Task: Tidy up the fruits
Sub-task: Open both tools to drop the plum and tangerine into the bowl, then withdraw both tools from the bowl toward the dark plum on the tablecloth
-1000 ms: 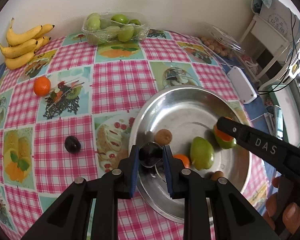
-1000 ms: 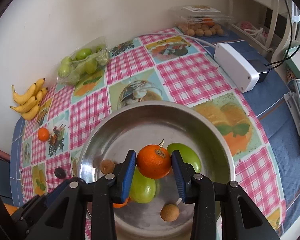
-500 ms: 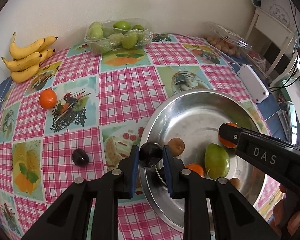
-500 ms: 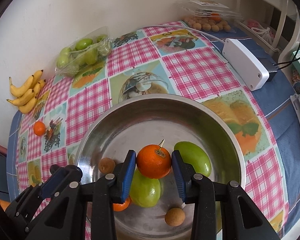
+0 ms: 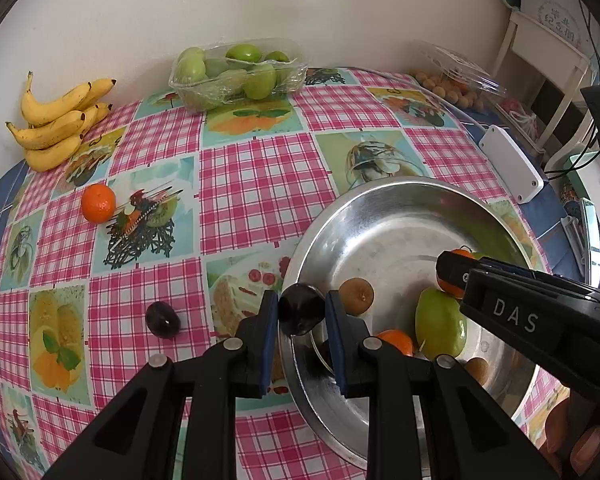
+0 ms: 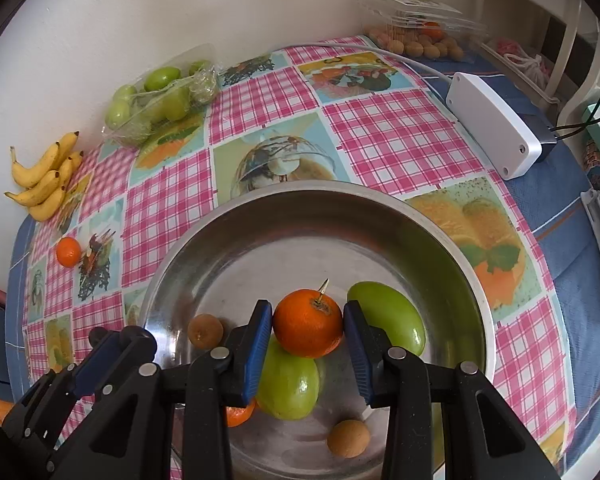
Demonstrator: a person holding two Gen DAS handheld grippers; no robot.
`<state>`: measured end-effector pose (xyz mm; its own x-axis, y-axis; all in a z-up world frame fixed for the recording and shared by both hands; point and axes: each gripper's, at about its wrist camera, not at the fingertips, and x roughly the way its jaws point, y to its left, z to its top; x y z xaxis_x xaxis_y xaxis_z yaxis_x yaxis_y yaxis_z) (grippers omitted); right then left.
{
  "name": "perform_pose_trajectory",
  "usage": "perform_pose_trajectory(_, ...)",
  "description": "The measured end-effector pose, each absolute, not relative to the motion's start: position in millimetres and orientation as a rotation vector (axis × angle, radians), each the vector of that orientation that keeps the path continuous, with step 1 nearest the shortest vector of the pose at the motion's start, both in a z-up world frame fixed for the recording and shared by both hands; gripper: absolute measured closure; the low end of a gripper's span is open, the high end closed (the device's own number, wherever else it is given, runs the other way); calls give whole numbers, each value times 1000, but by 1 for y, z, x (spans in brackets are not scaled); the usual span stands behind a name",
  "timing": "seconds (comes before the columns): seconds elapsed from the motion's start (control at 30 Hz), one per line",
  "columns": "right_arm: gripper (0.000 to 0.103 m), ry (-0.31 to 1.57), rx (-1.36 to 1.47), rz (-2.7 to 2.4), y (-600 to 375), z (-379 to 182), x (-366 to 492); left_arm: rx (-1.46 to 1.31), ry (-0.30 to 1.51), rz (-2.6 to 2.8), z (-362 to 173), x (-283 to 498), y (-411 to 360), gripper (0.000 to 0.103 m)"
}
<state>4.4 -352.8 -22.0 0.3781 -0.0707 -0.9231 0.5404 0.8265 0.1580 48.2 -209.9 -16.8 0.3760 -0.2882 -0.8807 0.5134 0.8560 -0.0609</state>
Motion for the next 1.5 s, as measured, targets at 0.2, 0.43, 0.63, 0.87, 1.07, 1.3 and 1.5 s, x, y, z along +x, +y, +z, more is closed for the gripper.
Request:
perform_pose_trajectory(0.2, 63, 1125, 473, -413, -352, -23, 5, 212, 1087, -527, -17, 51, -208, 78)
perform_pose_trajectory(0.43, 51, 1125, 488, -407, -355, -24, 4, 191, 1118, -547, -19, 50, -208, 66)
perform_pose_trajectory(0.63, 48, 1119, 461, -409, -351, -18, 4, 175, 1125, -551, -16, 50, -206, 65)
perform_pose_trajectory(0.87, 29, 1104, 420, -407, -345, -8, 2, 153, 1157, -508, -14, 53, -196, 55)
perform_pose_trajectory(1.07, 19, 1101, 405, -392, -339, -6, 0, 126, 1179, -458, -15, 60, -185, 45)
perform_pose_trajectory(1.3, 8, 1094, 404, -385, -337, -6, 0, 88, 1203, -390, -19, 68, -171, 36)
perform_pose_trajectory(1.5, 0, 1096, 404, -383, -337, -7, 0, 31, 1214, -320, -22, 75, -155, 33)
